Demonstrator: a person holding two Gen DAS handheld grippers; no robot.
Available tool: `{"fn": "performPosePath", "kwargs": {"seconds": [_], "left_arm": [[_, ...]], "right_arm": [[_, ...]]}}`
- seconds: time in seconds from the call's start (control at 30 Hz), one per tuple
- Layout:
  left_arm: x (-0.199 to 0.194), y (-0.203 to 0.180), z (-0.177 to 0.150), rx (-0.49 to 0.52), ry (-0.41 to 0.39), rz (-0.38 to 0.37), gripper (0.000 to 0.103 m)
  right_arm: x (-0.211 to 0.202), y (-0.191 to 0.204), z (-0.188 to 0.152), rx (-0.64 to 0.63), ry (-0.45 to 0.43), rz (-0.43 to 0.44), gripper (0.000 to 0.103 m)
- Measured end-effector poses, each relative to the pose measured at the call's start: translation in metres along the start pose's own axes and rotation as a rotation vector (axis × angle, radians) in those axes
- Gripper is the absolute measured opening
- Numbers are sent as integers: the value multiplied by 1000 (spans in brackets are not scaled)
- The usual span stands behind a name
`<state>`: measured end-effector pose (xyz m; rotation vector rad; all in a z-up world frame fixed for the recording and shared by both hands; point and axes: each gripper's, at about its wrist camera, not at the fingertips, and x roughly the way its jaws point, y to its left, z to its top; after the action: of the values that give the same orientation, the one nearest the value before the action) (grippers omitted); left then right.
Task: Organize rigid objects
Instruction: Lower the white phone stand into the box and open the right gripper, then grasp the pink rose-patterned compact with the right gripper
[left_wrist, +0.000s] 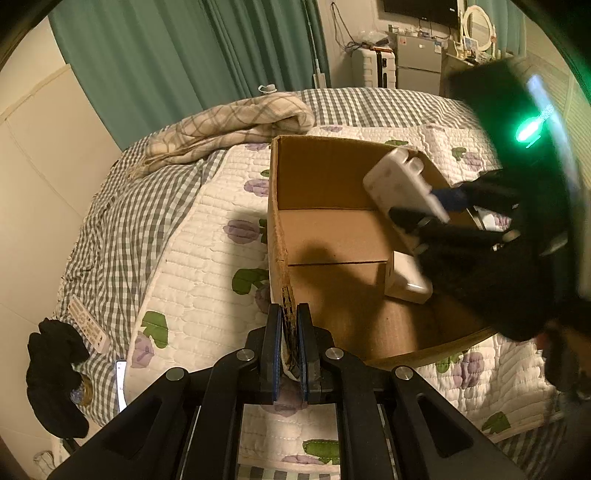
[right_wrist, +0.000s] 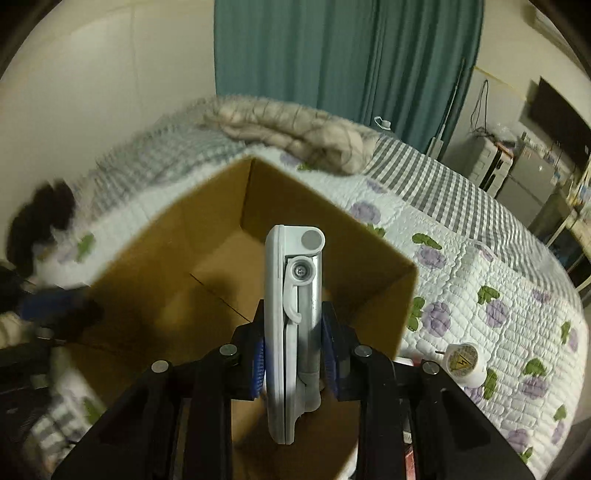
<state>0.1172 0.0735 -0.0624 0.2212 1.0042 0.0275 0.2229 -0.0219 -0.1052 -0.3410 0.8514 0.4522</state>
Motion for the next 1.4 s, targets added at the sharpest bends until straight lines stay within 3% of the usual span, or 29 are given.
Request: {"fn": "performPosePath", "kwargs": {"seconds": [0.1, 0.33, 0.43, 0.47, 0.5, 0.63, 0.73, 0.9, 1.13, 1.3, 1.4], "left_arm": [[0, 2, 0, -1, -3, -10, 7], [0, 4, -1, -3, -3, -18, 7], [1, 5, -1, -9, 3, -28, 7], [1, 4, 0, -9, 9, -28, 7], [1, 5, -1, -12, 8, -27, 7], [0, 5, 0, -15, 11, -26, 7], [0, 4, 0, -12, 12, -20, 7], [0, 4, 0, -13, 16, -21, 7], [-1, 3, 2, -10, 24, -5, 7], [-1, 3, 2, -4, 27, 4, 7], [-1, 4, 2, -7, 27, 2, 7]], "right_arm": [[12, 8, -4, -32, 23, -22, 25], [8, 13, -10, -33, 42, 25, 26], [-9, 11, -8, -15, 9, 80, 37], [-16, 10, -7, -7, -7, 101, 48], [-26, 7, -7, 6, -28, 115, 51], [-59, -10, -4, 52, -88, 142, 55], [-84, -33, -6, 86, -128, 119, 64], [-117, -85, -22, 148, -164, 4, 76], [-109, -145, -77, 222, -63, -113, 77], [-70, -158, -123, 239, 59, -90, 77], [-48, -149, -142, 180, 120, -60, 77]]}}
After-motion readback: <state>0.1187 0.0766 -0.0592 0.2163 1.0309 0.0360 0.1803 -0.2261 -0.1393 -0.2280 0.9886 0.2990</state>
